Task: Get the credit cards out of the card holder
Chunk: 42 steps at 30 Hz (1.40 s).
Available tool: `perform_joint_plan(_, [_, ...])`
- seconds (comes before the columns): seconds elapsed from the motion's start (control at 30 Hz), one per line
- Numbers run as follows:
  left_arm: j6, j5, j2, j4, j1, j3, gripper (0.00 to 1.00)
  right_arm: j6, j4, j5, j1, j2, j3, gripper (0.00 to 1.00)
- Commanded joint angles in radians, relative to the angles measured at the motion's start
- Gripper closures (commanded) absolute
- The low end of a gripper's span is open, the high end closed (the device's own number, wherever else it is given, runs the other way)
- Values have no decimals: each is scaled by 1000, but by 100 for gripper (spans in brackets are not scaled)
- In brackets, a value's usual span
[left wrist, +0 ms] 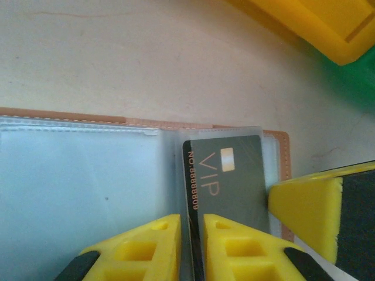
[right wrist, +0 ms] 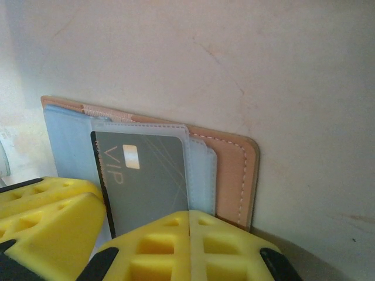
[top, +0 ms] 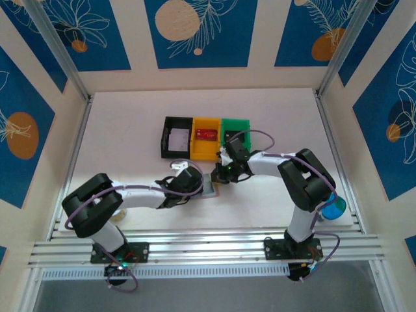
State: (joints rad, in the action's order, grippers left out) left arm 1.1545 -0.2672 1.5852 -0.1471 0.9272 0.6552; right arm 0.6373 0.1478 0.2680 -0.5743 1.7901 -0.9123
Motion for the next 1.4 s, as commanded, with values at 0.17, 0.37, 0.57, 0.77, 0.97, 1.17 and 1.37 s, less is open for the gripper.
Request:
perform_joint_plan(0.17, [4, -32, -20, 35, 8, 0, 81, -10, 70, -35, -14, 50, -22, 100])
perform_joint_plan(0.37, [10, -40, -17, 34, 9, 3, 81, -13, 66, -24, -22, 57, -27, 100])
perform_joint_plan(0.57, [13, -48, -21, 34, 9, 6, 81, -10, 61, 3, -25, 75, -34, 100])
perform_joint_plan(0.77, [25, -47, -19, 23, 9, -1, 83, -8, 56, 18, -29, 81, -37, 100])
perform_joint_plan(0.97, [37, -54, -33, 14, 9, -9, 88, -8, 58, 19, -30, 84, -39, 100])
perform_joint_plan(1.17, [52, -65, -49, -14, 9, -27, 94, -7, 58, 21, -30, 84, -39, 100])
perform_joint_plan(1.37, [48, -70, -70, -30, 11, -37, 100, -5, 56, 27, -30, 90, -40, 100])
